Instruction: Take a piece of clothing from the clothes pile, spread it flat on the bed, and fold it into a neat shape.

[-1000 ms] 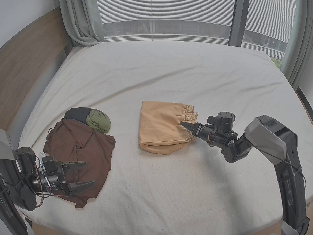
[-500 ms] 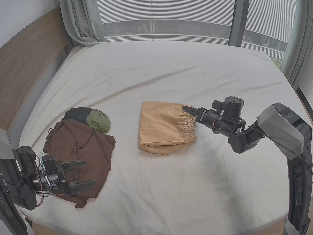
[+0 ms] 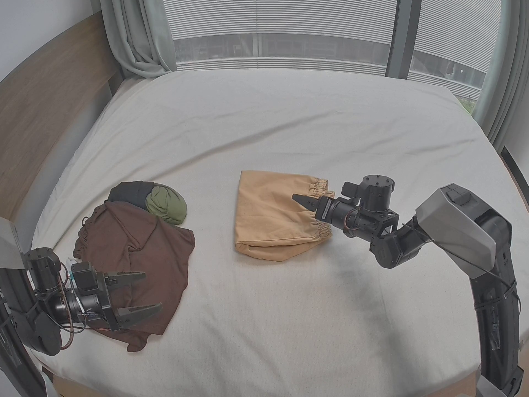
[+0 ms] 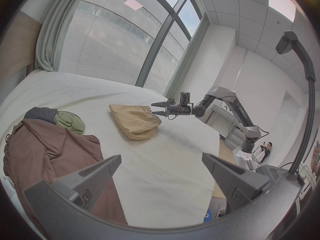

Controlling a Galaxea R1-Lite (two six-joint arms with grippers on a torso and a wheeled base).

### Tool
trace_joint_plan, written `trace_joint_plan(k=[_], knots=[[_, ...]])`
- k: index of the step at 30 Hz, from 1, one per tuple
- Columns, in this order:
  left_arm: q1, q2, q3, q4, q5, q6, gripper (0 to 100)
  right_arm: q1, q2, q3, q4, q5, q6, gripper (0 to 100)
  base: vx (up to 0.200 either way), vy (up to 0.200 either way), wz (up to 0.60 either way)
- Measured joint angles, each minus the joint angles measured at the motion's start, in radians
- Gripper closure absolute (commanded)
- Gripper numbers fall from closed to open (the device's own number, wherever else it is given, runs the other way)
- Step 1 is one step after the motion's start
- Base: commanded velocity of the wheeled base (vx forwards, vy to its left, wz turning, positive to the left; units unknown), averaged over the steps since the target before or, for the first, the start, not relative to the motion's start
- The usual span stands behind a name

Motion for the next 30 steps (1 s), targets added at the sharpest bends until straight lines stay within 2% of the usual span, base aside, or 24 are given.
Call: trace_joint_plan(k=[8, 17, 25, 30], knots=[[0.0, 0.0, 0.006, 0.0, -0.002, -0.008, 0, -0.01, 0.081, -0.016, -0.009, -0.022, -0.003, 0, 0.0, 0.0, 0.0], [-0.001, -0.011, -0.002, 0.0, -0.026, -0.038, 0, -0.01, 0.072, 0.005, -0.025, -0.035, 0.005, 0, 0.0, 0.0, 0.0], [-0.013, -0.093, -0.02, 0.0, -0.06, -0.227, 0, -0.012, -0.09, 0.205, -0.115, -0.059, -0.009, 0, 0.0, 0.0, 0.0], [-0.053, -0.182, -0.016, 0.0, -0.073, -0.32, 0, -0.034, -0.245, 0.429, -0.16, -0.065, -0.126, 0, 0.0, 0.0, 0.0]])
